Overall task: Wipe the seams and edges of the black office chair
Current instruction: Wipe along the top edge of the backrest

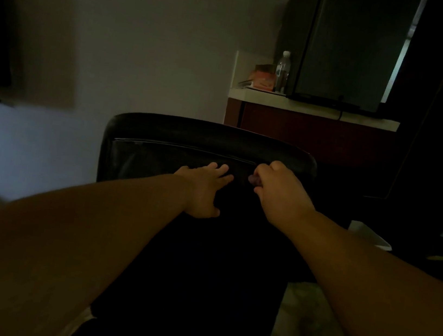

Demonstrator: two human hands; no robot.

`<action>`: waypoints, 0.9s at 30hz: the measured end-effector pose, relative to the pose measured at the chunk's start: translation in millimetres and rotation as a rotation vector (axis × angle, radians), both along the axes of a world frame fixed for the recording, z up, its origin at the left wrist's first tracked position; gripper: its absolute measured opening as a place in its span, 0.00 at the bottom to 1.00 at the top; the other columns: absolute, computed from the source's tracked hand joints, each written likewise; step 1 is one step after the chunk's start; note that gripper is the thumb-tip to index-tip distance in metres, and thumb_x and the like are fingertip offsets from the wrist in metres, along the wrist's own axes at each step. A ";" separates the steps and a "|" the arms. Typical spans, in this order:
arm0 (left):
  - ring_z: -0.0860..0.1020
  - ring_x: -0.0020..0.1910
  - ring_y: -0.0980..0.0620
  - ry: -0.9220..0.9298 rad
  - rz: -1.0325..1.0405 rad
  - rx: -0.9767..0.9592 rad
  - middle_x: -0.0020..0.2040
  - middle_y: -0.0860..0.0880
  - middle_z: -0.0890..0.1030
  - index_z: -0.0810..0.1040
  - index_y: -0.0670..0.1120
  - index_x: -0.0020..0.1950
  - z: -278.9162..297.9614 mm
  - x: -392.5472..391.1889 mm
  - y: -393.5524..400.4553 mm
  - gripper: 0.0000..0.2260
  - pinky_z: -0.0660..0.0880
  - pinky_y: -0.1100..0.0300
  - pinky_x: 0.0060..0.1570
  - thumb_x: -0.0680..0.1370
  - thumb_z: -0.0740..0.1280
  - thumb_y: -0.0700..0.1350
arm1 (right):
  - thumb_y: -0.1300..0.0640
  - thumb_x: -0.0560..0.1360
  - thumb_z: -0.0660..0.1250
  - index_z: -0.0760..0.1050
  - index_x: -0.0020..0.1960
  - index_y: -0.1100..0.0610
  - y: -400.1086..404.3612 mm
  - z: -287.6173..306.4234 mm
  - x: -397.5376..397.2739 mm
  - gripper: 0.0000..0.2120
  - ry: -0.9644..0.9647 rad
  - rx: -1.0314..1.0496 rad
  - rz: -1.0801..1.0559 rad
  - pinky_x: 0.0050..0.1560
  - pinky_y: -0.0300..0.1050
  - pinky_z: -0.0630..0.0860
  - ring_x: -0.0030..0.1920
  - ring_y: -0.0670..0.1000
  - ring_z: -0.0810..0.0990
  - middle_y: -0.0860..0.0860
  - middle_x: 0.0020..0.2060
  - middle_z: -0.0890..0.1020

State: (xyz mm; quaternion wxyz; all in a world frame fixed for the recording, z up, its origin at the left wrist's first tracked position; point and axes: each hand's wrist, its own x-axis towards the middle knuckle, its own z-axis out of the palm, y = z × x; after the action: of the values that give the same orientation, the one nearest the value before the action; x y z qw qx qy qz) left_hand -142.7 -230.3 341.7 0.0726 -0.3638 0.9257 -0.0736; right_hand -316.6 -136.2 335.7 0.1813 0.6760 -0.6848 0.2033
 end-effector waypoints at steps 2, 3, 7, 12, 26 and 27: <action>0.41 0.82 0.48 -0.017 0.026 0.023 0.83 0.53 0.38 0.41 0.56 0.83 4.7 -5.4 2.7 0.43 0.55 0.32 0.75 0.78 0.67 0.62 | 0.60 0.80 0.64 0.73 0.61 0.55 13.6 5.2 -1.4 0.10 -0.004 0.015 0.010 0.57 0.47 0.75 0.54 0.51 0.75 0.52 0.56 0.72; 0.41 0.82 0.48 -0.022 0.044 0.028 0.83 0.53 0.38 0.41 0.56 0.83 5.3 -8.7 4.2 0.44 0.54 0.32 0.75 0.78 0.67 0.62 | 0.59 0.79 0.65 0.73 0.61 0.55 20.4 7.4 -2.4 0.11 -0.010 0.022 0.016 0.58 0.48 0.76 0.55 0.51 0.75 0.52 0.56 0.72; 0.41 0.82 0.47 -0.040 0.079 0.024 0.83 0.53 0.37 0.41 0.56 0.82 0.8 -25.8 11.1 0.44 0.52 0.29 0.74 0.78 0.67 0.62 | 0.59 0.79 0.65 0.73 0.62 0.55 50.4 2.0 -16.3 0.11 -0.058 0.009 0.010 0.57 0.42 0.75 0.55 0.49 0.77 0.51 0.57 0.73; 0.41 0.82 0.48 0.008 0.071 0.063 0.82 0.54 0.36 0.40 0.57 0.82 -6.0 -23.1 8.1 0.43 0.51 0.29 0.75 0.79 0.67 0.60 | 0.57 0.79 0.66 0.74 0.60 0.53 74.3 -17.8 -33.5 0.10 -0.164 -0.003 -0.067 0.55 0.40 0.74 0.53 0.46 0.76 0.48 0.55 0.73; 0.42 0.82 0.46 0.003 0.137 0.104 0.83 0.53 0.38 0.40 0.56 0.83 0.3 -16.5 24.4 0.44 0.50 0.29 0.74 0.79 0.68 0.59 | 0.56 0.78 0.67 0.74 0.57 0.50 118.1 -13.9 -20.1 0.09 -0.151 -0.003 -0.026 0.54 0.42 0.77 0.52 0.43 0.77 0.44 0.52 0.73; 0.42 0.82 0.46 -0.005 0.148 0.110 0.83 0.53 0.38 0.41 0.56 0.83 0.1 -15.3 27.2 0.44 0.50 0.29 0.74 0.79 0.68 0.59 | 0.56 0.78 0.67 0.74 0.58 0.50 123.4 -12.8 -18.4 0.09 -0.147 -0.006 -0.027 0.55 0.42 0.77 0.52 0.43 0.77 0.44 0.52 0.73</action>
State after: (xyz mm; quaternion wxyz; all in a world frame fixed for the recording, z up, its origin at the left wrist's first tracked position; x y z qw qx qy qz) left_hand -158.0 -203.1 341.8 0.0999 -0.4266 0.8987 -0.0179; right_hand -335.0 -12.8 322.8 0.1353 0.6493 -0.7048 0.2518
